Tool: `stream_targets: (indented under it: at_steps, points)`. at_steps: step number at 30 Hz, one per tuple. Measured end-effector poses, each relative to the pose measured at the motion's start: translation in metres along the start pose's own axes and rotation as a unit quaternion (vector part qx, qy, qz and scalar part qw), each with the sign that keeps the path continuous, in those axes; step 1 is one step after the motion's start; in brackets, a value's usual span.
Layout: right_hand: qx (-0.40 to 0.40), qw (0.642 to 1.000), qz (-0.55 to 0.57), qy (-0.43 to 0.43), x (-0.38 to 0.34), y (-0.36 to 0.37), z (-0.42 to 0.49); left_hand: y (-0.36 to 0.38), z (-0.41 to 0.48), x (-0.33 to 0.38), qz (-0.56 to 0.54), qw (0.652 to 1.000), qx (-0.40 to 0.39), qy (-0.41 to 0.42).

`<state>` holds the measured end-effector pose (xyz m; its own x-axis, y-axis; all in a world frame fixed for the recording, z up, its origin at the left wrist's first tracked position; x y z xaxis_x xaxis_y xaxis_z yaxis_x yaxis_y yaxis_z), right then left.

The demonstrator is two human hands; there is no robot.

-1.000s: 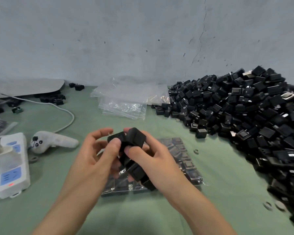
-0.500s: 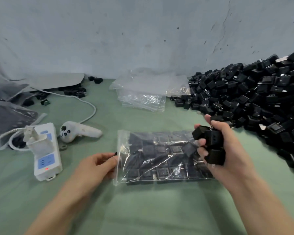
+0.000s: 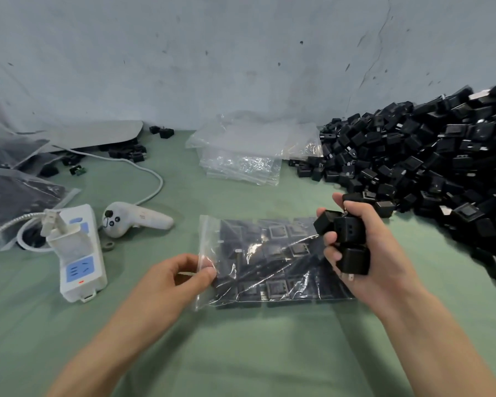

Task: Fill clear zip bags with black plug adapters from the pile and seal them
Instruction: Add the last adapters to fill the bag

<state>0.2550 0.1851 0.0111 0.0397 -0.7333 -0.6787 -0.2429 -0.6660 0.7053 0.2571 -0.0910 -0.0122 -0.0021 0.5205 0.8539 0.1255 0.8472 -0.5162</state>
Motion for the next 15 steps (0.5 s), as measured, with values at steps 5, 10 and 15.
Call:
stream_targets:
  at_steps: [5,10,15]
  points:
    - [-0.005,1.0,0.007,0.003,0.0004,0.0011,0.0003,0.0032,0.0059,0.0001,-0.016,1.0,0.01,-0.005]
    - [-0.014,1.0,0.008,0.011,0.0032,0.0013,-0.0004,0.0069,0.0051,0.0009,-0.028,0.999,0.007,-0.017]
    - [-0.016,1.0,0.006,0.014,0.0034,0.0006,-0.0012,0.0033,0.0059,-0.0001,-0.041,0.998,0.048,-0.008]
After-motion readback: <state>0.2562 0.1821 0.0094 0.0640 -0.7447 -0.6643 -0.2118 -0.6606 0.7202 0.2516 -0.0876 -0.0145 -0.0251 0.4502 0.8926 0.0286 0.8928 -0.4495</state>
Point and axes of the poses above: each hand's wrist, its own z-axis towards the middle knuckle, its own y-axis out of the palm, x = y × z, the point moved 3 cm from there along z, towards the middle knuckle, and after that the axes turned 7 degrees about z, right-handed, at the moved point
